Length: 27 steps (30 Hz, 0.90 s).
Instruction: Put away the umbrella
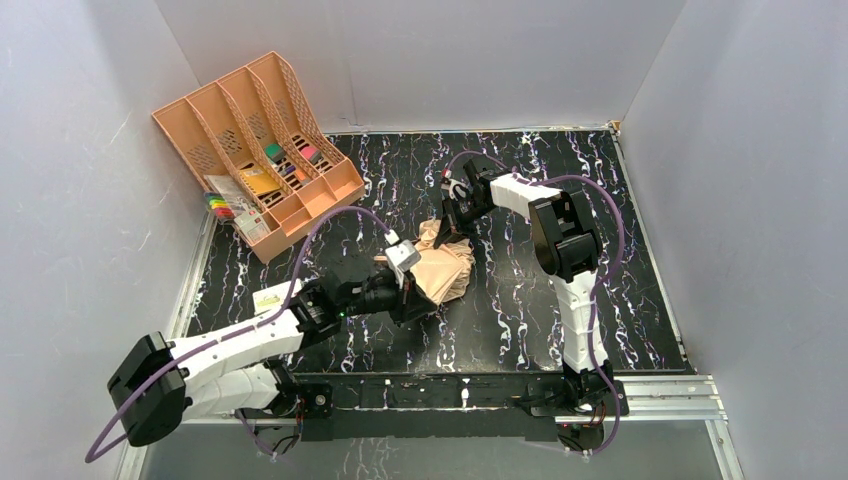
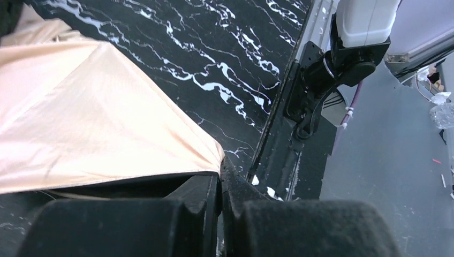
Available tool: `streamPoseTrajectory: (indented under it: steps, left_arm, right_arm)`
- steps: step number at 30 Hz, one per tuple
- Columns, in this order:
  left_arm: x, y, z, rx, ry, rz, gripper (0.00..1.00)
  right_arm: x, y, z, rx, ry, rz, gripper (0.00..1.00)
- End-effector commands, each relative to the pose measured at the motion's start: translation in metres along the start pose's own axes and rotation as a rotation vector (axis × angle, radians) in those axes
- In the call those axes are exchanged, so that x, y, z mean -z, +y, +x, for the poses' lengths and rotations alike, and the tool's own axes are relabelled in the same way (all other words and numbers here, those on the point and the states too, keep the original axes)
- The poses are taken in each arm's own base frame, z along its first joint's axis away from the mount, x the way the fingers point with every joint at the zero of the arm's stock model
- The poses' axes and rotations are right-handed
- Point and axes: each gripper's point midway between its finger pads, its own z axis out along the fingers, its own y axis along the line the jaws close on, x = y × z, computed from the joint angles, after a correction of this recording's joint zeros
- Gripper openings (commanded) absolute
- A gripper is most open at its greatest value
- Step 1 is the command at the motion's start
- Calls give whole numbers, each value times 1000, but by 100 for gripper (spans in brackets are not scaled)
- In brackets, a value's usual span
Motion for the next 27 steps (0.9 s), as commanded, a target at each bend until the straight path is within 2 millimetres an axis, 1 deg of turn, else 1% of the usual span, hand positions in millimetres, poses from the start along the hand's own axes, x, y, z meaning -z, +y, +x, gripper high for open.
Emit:
streamPoseTrajectory:
  steps: [1, 3, 5, 7, 8, 9, 11, 12, 13, 16, 20, 27]
  left_arm:
    - [0, -43, -13, 56, -24, 71, 0]
    - [-2, -51, -7, 57, -4, 63, 0]
    - [-3, -51, 4, 58, 26, 23, 2]
    - [-3, -38, 14, 66, 40, -54, 9]
    - [-1, -27, 19, 67, 37, -110, 15]
    - [0, -19, 21, 63, 31, -147, 22]
    - [2, -10, 23, 31, 20, -183, 34]
    - [3, -2, 22, 3, 6, -217, 41]
    - [4, 2, 22, -21, 2, -230, 48]
    - [4, 10, 21, -119, -14, -243, 61]
    - [3, 16, 29, -223, 4, -237, 65]
    - [-1, 15, 50, -323, 80, -169, 66]
  right_arm:
    - [-16, -92, -2, 9, -26, 306, 0]
    - [-17, -93, -1, 9, -25, 309, 0]
    - [-17, -93, 0, 7, -22, 311, 0]
    - [-16, -94, -1, 6, -24, 311, 0]
    - [-16, -94, -1, 6, -26, 311, 0]
    - [-16, -93, -1, 6, -26, 310, 0]
    - [-16, -93, -1, 9, -24, 307, 0]
    - [-16, -92, -1, 10, -23, 306, 0]
    - [-16, -92, -1, 11, -23, 305, 0]
    - [-16, -91, -1, 15, -21, 299, 0]
    - [-15, -90, -2, 18, -23, 297, 0]
    - [-16, -89, 0, 18, -18, 294, 0]
